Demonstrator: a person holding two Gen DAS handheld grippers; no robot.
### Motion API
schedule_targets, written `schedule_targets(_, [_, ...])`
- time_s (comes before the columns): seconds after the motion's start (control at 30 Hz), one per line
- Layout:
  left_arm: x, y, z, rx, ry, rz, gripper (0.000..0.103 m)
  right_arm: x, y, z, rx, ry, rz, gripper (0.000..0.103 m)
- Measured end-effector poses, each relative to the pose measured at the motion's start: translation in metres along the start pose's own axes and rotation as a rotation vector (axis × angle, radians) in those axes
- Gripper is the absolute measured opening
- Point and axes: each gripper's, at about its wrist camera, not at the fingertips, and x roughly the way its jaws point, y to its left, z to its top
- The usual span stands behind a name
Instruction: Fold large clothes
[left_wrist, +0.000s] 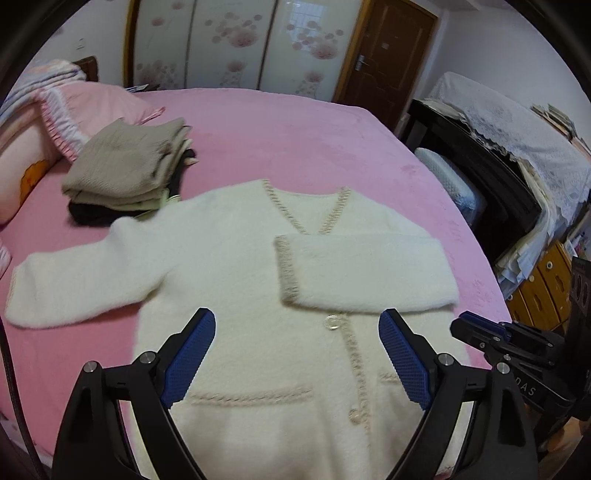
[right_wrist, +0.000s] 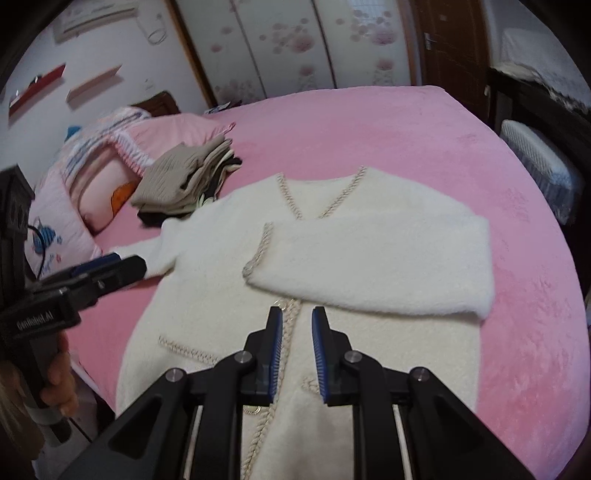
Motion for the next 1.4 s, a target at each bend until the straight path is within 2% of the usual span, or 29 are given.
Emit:
schedule_targets(0.1, [-0.015, 0.041, -0.004, -0.049, -0.035, 0.049, 0.089, 0.002, 0.029, 0.004, -0.052, -0.003, -0.001, 0.016])
schedule_targets(0.23, [-0.034, 0.104, -0.008, -0.126, -0.065, 0.161, 0.089, 0.004, 0.07, 0.019, -0.103, -0.041, -0.003, 0.016])
schedule_targets(0.37, [-0.044, 0.178, -0.013, -0.258, -0.08, 0.267, 0.089, 0.018, 0.113, 0.039, -0.139, -0.081, 0.009, 0.016])
schedule_targets(0.57, [-0.04, 0.268, -0.025, -0.453, -0.082, 0.336, 0.089, 0.065, 0.167, 0.063, -0.148, -0.046, 0.069, 0.016])
schedule_targets(0.8, [-0.003, 0.348, -0.051, -0.681, -0.042, 0.323, 0.089, 0.108, 0.224, 0.068, -0.205, -0.015, 0.096, 0.016])
schedule_targets(0.97, [0.022, 0.389, -0.071, -0.811, -0.032, 0.319, 0.089, 0.13, 0.256, 0.067, -0.27, 0.005, 0.1, 0.016])
schedule_targets(1.07, [0.037, 0.408, -0.083, -0.908, -0.034, 0.289, 0.089, 0.143, 0.267, 0.069, -0.281, 0.019, 0.103, 0.016])
schedule_targets(1.2, [0.049, 0.427, -0.09, -0.982, -0.076, 0.258, 0.088, 0.164, 0.277, 0.071, -0.286, 0.047, 0.106, 0.016])
schedule_targets(1.3, [0.058, 0.436, -0.086, -0.99, -0.101, 0.257, 0.088, 0.18, 0.286, 0.072, -0.293, 0.061, 0.097, 0.016])
schedule_targets(1.37, [0.064, 0.443, -0.082, -0.993, -0.112, 0.248, 0.079, 0.193, 0.292, 0.072, -0.295, 0.072, 0.087, 0.016])
schedule_targets(1.4, [0.07, 0.447, -0.08, -1.0, -0.111, 0.24, 0.069, 0.199, 0.295, 0.073, -0.292, 0.079, 0.086, 0.016])
